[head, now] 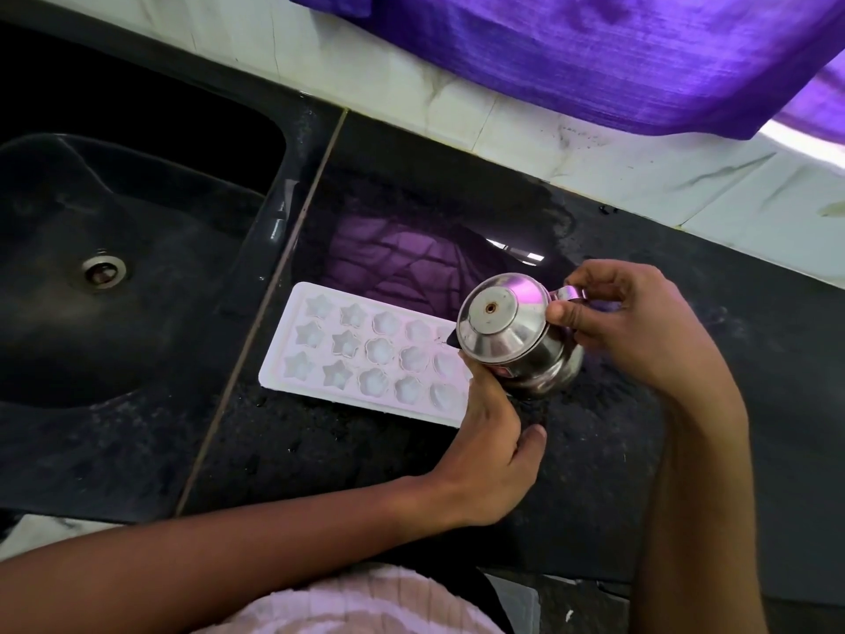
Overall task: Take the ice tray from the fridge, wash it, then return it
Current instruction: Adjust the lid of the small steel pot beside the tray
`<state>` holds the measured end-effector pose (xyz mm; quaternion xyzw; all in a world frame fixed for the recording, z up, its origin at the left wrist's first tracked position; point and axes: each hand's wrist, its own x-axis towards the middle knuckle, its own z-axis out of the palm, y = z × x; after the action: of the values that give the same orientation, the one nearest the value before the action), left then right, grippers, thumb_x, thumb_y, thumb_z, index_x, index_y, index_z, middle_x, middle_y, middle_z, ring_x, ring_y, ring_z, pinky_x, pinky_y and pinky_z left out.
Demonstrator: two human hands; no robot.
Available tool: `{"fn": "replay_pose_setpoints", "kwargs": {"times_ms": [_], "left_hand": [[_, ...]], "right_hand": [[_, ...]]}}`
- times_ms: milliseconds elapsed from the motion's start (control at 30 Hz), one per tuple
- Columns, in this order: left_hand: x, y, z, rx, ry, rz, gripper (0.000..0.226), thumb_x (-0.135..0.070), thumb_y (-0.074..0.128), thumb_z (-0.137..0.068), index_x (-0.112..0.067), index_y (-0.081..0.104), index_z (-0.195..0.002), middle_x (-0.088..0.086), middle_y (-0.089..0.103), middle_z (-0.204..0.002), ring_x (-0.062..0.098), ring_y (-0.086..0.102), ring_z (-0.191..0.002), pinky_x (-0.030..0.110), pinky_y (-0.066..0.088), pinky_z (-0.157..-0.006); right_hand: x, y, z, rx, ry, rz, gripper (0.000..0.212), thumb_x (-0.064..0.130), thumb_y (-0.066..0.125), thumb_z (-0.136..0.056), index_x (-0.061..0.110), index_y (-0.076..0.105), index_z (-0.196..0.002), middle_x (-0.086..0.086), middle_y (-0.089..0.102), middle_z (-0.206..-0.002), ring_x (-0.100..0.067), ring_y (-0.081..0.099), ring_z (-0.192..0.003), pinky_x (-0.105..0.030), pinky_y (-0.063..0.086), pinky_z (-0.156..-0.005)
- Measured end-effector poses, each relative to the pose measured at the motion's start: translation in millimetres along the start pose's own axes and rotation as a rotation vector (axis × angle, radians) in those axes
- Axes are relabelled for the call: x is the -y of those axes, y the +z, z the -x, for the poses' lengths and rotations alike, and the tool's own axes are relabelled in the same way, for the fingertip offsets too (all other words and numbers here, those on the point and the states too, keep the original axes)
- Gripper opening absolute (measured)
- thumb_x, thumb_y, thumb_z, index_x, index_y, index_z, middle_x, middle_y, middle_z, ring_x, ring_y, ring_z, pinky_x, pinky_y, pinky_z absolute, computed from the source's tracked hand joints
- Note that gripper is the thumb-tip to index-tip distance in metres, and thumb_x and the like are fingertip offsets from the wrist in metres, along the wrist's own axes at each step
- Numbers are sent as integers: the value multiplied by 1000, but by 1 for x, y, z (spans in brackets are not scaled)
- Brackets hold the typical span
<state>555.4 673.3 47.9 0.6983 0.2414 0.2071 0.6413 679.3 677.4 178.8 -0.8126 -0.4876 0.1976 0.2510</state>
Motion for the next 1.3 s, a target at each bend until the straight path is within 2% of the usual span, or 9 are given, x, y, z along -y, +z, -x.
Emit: {"fn": "replay_pose_setpoints", "kwargs": {"times_ms": [133, 300, 533, 733, 900, 1033, 1133, 1200, 1300], "left_hand": [[-1, -1, 2, 11, -6, 3, 98, -26, 43, -86, -2, -35, -139, 0, -14, -158, 5, -10, -146, 12, -3, -115], [-4, -2, 2, 1, 27, -6, 97, -23, 45, -87, -2, -33, -141, -1, -18, -158, 4, -13, -145, 14, -6, -115], [-8, 0, 6, 9, 80, -89, 98, -23, 45, -90, -8, -41, -137, 5, -33, -154, 11, -24, -144, 35, -6, -121], [-12, 0, 13, 44, 114, -154, 97, -18, 48, -94, -17, -45, -121, -2, -33, -147, 8, -29, -140, 22, -14, -115], [-11, 2, 17, 94, 63, -160, 96, -20, 47, -95, -1, -38, -134, 14, -25, -155, 19, -19, -145, 36, -4, -121], [-11, 2, 18, 74, 85, -149, 99, -24, 46, -91, -29, -47, -125, 16, -17, -155, 20, -10, -147, 37, 2, -121], [-13, 1, 18, 50, 113, -112, 79, -22, 48, -89, -55, -16, -124, 14, -10, -156, 15, -6, -145, 32, 3, -120], [-11, 2, 19, 52, 108, -117, 80, -23, 47, -89, -51, -18, -126, 14, -11, -155, 12, -9, -143, 29, 0, -120], [-7, 4, 19, 70, 83, -154, 97, -26, 45, -90, -20, -44, -130, 14, -16, -155, 16, -12, -145, 32, 0, -120]], "right_hand": [[1, -1, 2, -1, -1, -3, 44, 57, 64, -55, 18, 64, -77, 2, 70, -75, -20, 67, -75, -50, 54, -79], [-4, -2, 2, 4, -9, -39, 39, 53, 65, -57, 19, 64, -76, 1, 70, -76, -21, 67, -74, -49, 55, -78], [-6, -9, 2, 74, -29, -175, 35, 41, 69, -60, 11, 64, -79, -4, 69, -76, -15, 63, -68, -29, 58, -65], [-3, -11, 0, 125, -95, -107, 38, 48, 68, -59, 14, 64, -76, -6, 71, -78, -32, 66, -77, -50, 56, -77], [-1, -10, -1, 152, -115, -78, 38, 51, 69, -58, 17, 65, -75, -3, 70, -74, -31, 66, -76, -55, 54, -77], [1, -10, 0, 163, -122, -60, 44, 55, 67, -56, 17, 65, -77, -3, 70, -76, -29, 66, -76, -54, 54, -78], [1, -9, 2, 166, -119, -56, 45, 54, 66, -56, 15, 65, -78, -3, 70, -77, -27, 66, -76, -53, 54, -79], [1, -8, 3, 164, -120, -44, 41, 52, 66, -57, 16, 65, -78, -2, 70, -77, -25, 66, -75, -52, 55, -79], [0, -8, 4, 155, -123, -48, 39, 51, 67, -58, 17, 64, -76, -3, 69, -76, -28, 66, -77, -54, 54, -79]]}}
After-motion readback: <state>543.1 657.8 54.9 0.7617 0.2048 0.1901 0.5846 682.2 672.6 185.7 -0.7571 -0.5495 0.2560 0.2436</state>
